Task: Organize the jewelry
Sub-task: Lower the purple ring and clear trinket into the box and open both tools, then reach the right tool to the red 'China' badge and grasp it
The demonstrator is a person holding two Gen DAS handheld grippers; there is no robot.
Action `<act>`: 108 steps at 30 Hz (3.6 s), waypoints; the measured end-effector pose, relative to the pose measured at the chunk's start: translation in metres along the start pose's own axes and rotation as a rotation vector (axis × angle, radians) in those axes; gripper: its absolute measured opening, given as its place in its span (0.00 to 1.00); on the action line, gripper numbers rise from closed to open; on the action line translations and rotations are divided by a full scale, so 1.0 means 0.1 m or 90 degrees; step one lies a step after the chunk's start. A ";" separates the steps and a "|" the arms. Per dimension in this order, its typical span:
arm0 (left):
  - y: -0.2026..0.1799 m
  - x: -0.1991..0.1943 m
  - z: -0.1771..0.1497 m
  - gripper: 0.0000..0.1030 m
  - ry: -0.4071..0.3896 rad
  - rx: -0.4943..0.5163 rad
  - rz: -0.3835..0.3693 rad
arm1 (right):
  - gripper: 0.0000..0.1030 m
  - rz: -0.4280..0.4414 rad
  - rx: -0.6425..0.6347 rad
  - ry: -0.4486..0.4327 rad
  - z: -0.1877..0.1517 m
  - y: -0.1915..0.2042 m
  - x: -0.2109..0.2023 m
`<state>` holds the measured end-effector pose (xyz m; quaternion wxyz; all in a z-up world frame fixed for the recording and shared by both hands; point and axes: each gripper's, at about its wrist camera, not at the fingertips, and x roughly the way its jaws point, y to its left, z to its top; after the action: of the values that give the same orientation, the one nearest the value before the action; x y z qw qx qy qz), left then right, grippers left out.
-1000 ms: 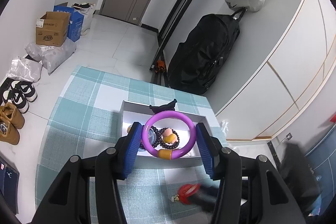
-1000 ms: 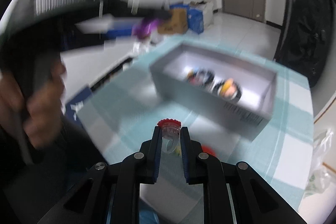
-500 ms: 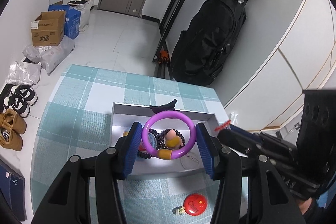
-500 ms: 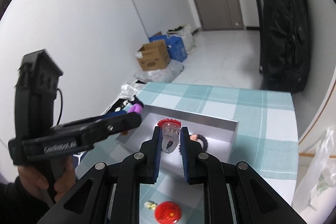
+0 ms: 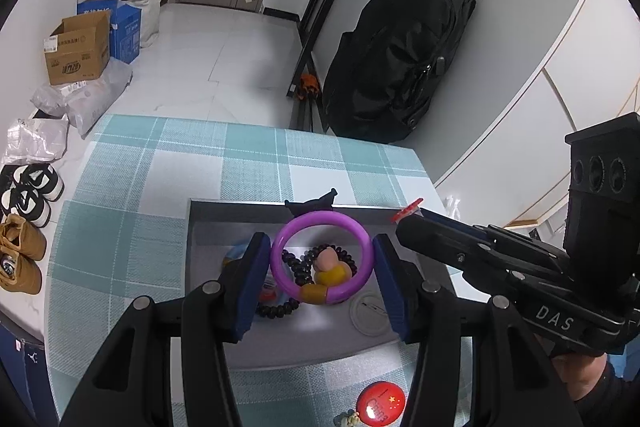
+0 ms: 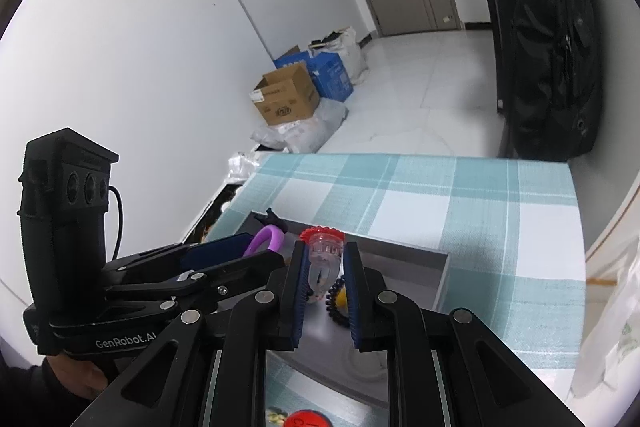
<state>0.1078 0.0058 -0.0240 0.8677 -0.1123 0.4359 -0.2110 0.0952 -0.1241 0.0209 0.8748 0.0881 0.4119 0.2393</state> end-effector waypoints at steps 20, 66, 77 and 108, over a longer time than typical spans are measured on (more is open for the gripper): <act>0.02 0.00 -0.03 0.67 0.005 -0.022 0.000 | 0.47 -0.021 0.032 -0.037 -0.01 -0.16 -0.16; -0.10 -0.47 -0.85 0.70 -0.031 0.006 0.154 | 0.86 -0.104 -0.122 0.042 -1.17 0.40 -0.41; -0.06 -0.52 -0.94 0.70 -0.027 0.007 0.177 | 0.65 -0.122 -0.139 0.110 -1.27 0.39 -0.06; -0.06 -0.40 -1.01 0.70 0.003 0.015 0.182 | 0.40 -0.115 -0.136 0.078 -1.20 0.43 -0.18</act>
<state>0.0043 0.0180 -0.0533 0.8890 -0.0385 0.4473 -0.0906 -0.0212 -0.1002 -0.0295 0.8702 -0.0576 0.4433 0.2072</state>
